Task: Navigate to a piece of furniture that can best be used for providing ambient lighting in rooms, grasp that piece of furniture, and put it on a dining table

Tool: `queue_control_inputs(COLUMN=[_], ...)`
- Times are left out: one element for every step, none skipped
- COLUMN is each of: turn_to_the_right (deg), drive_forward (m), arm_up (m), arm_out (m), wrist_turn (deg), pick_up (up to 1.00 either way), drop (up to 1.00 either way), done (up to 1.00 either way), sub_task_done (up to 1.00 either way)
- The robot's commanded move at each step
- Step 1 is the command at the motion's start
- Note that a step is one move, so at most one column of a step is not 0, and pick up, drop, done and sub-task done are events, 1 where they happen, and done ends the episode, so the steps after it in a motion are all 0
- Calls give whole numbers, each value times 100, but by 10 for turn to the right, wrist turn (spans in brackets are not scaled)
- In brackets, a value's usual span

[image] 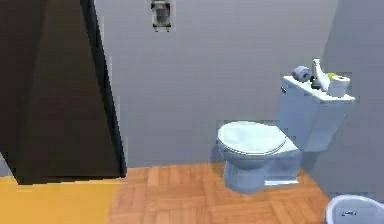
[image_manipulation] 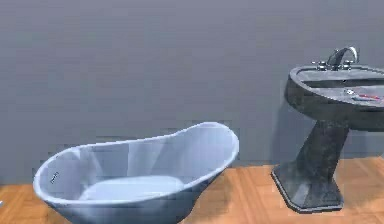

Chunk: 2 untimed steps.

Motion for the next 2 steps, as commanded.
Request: queue_control_inputs(turn_to_the_right=[360, 0], drive_forward=[0, 5], arm_up=[0, 0], arm_out=[0, 0], wrist_turn=[0, 0], pick_up=[0, 0], drop=[0, 0], done=[0, 0], sub_task_done=[0, 0])
